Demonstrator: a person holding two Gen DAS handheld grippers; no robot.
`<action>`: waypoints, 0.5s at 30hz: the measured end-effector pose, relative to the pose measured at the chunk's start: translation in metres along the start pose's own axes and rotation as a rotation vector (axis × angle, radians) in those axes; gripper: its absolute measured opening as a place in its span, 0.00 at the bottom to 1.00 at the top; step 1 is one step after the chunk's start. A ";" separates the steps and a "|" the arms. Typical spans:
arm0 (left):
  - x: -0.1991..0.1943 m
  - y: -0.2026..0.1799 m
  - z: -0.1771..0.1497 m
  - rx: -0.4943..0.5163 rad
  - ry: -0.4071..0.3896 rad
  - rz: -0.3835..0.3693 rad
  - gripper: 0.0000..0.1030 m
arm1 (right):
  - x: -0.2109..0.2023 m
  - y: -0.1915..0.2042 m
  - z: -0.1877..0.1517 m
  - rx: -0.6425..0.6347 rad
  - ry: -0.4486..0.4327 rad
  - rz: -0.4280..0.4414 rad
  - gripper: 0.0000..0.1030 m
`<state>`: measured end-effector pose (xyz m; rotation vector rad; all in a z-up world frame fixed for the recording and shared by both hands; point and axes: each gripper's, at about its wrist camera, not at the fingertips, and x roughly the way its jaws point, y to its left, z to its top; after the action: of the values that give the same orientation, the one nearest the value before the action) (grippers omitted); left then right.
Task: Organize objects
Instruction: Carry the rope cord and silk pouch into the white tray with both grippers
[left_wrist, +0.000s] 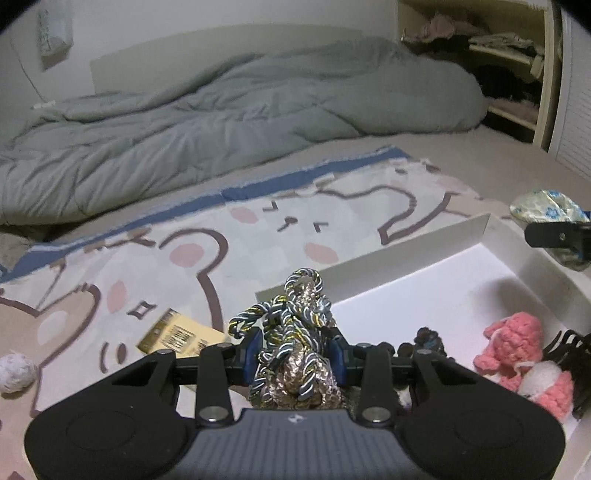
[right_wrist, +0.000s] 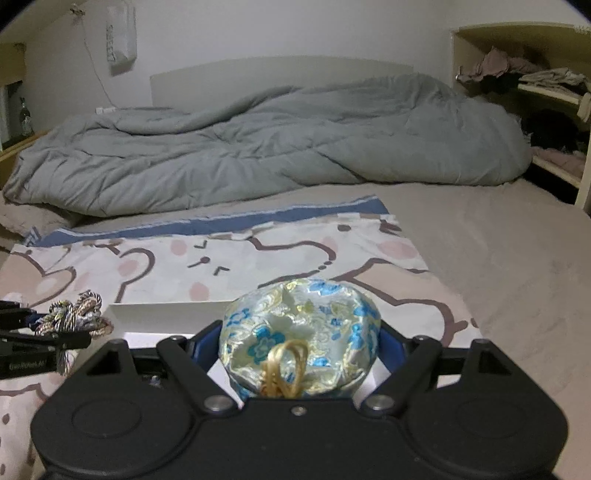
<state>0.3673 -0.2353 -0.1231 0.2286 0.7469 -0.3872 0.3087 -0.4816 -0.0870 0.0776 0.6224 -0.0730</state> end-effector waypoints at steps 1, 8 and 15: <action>0.005 -0.001 -0.001 -0.004 0.011 -0.002 0.38 | 0.006 -0.001 0.000 0.001 0.011 0.002 0.82; 0.019 -0.010 0.003 0.045 0.010 0.003 0.38 | 0.038 -0.008 -0.003 0.008 0.053 0.013 0.82; 0.018 -0.021 0.002 0.063 0.033 -0.027 0.66 | 0.051 -0.011 -0.009 0.017 0.097 -0.022 0.89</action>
<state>0.3722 -0.2593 -0.1359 0.2850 0.7716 -0.4334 0.3443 -0.4941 -0.1247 0.0910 0.7198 -0.0961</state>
